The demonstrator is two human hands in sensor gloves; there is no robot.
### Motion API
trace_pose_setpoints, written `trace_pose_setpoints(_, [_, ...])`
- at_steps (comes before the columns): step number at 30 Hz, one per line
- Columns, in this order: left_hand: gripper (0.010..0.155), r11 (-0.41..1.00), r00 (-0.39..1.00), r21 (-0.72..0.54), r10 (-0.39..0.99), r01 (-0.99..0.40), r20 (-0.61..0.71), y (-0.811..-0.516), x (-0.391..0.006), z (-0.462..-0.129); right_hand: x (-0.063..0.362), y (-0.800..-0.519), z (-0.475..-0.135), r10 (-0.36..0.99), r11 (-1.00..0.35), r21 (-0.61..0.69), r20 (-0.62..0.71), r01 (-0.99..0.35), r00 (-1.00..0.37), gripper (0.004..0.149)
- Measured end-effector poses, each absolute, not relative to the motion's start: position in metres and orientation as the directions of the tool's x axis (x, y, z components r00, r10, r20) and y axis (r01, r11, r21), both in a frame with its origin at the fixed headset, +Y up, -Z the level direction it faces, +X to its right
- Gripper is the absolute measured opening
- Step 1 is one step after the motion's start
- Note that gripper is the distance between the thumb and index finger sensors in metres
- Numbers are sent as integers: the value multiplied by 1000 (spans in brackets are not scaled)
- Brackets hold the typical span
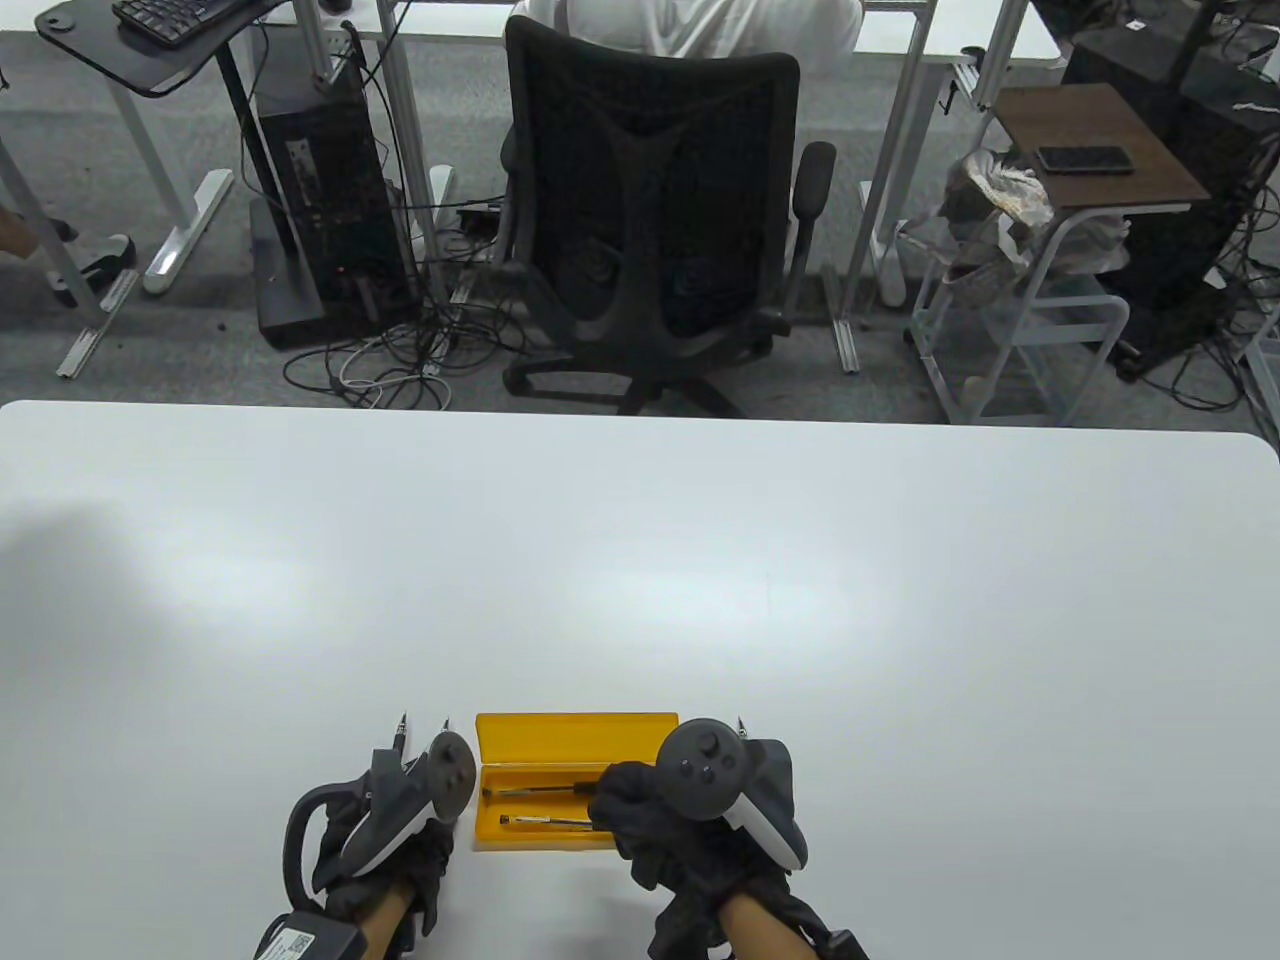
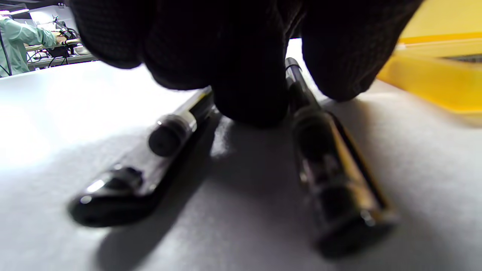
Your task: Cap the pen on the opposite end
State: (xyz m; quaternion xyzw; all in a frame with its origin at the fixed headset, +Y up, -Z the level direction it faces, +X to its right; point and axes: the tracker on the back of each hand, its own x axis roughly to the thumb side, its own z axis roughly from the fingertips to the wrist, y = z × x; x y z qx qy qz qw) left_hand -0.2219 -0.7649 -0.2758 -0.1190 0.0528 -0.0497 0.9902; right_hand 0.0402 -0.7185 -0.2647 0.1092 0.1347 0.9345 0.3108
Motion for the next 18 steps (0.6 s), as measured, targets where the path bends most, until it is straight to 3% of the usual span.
trace_pose_setpoints(6, [62, 963, 992, -266, -75, 46, -100, -761, -224, -276, 40, -719, -264, 607, -772, 319, 112, -550, -787, 55])
trace_pose_setpoints(12, [62, 987, 990, -116, 101, -112, -94, -732, -229, -268, 45, -716, -266, 611, -771, 288, 85, -568, -787, 55])
trace_pose_setpoints(16, [63, 976, 971, 6, 216, -218, 105, -725, -220, -260, 50, -713, -268, 581, -799, 246, 81, -549, -810, 54])
trace_pose_setpoints(18, [63, 981, 971, 4, 191, -193, 145, -726, -211, -259, 51, -712, -268, 553, -821, 224, 78, -525, -830, 53])
